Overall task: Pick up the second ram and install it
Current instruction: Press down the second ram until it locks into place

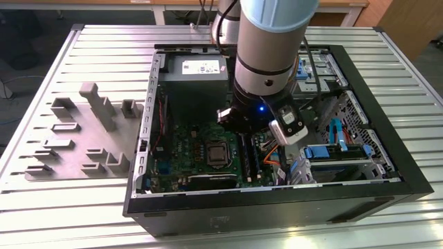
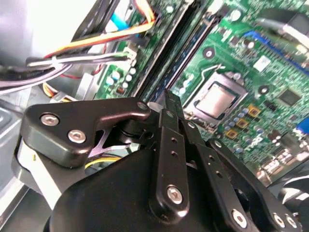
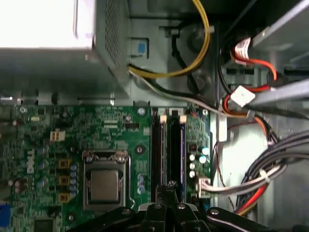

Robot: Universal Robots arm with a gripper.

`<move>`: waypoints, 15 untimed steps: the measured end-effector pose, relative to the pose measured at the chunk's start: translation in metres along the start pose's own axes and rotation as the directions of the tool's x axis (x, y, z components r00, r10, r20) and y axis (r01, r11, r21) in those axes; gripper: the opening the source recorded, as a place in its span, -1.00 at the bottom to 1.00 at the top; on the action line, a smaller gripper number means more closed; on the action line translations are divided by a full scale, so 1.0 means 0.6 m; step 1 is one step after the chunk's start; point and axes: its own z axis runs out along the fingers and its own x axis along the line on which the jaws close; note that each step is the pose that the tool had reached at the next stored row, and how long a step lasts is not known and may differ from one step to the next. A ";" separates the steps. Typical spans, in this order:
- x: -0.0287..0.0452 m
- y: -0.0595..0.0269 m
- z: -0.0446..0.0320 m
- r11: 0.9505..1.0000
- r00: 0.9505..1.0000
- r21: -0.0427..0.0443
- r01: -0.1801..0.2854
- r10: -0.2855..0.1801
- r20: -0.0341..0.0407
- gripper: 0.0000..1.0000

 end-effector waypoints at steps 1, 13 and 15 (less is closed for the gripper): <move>0.000 -0.004 0.000 1.000 1.000 0.000 0.000 0.000 0.000 -0.79; 0.000 -0.035 -0.002 1.000 1.000 0.004 0.000 0.000 0.000 -0.79; -0.001 -0.038 -0.002 1.000 1.000 0.005 0.000 0.000 0.000 -0.79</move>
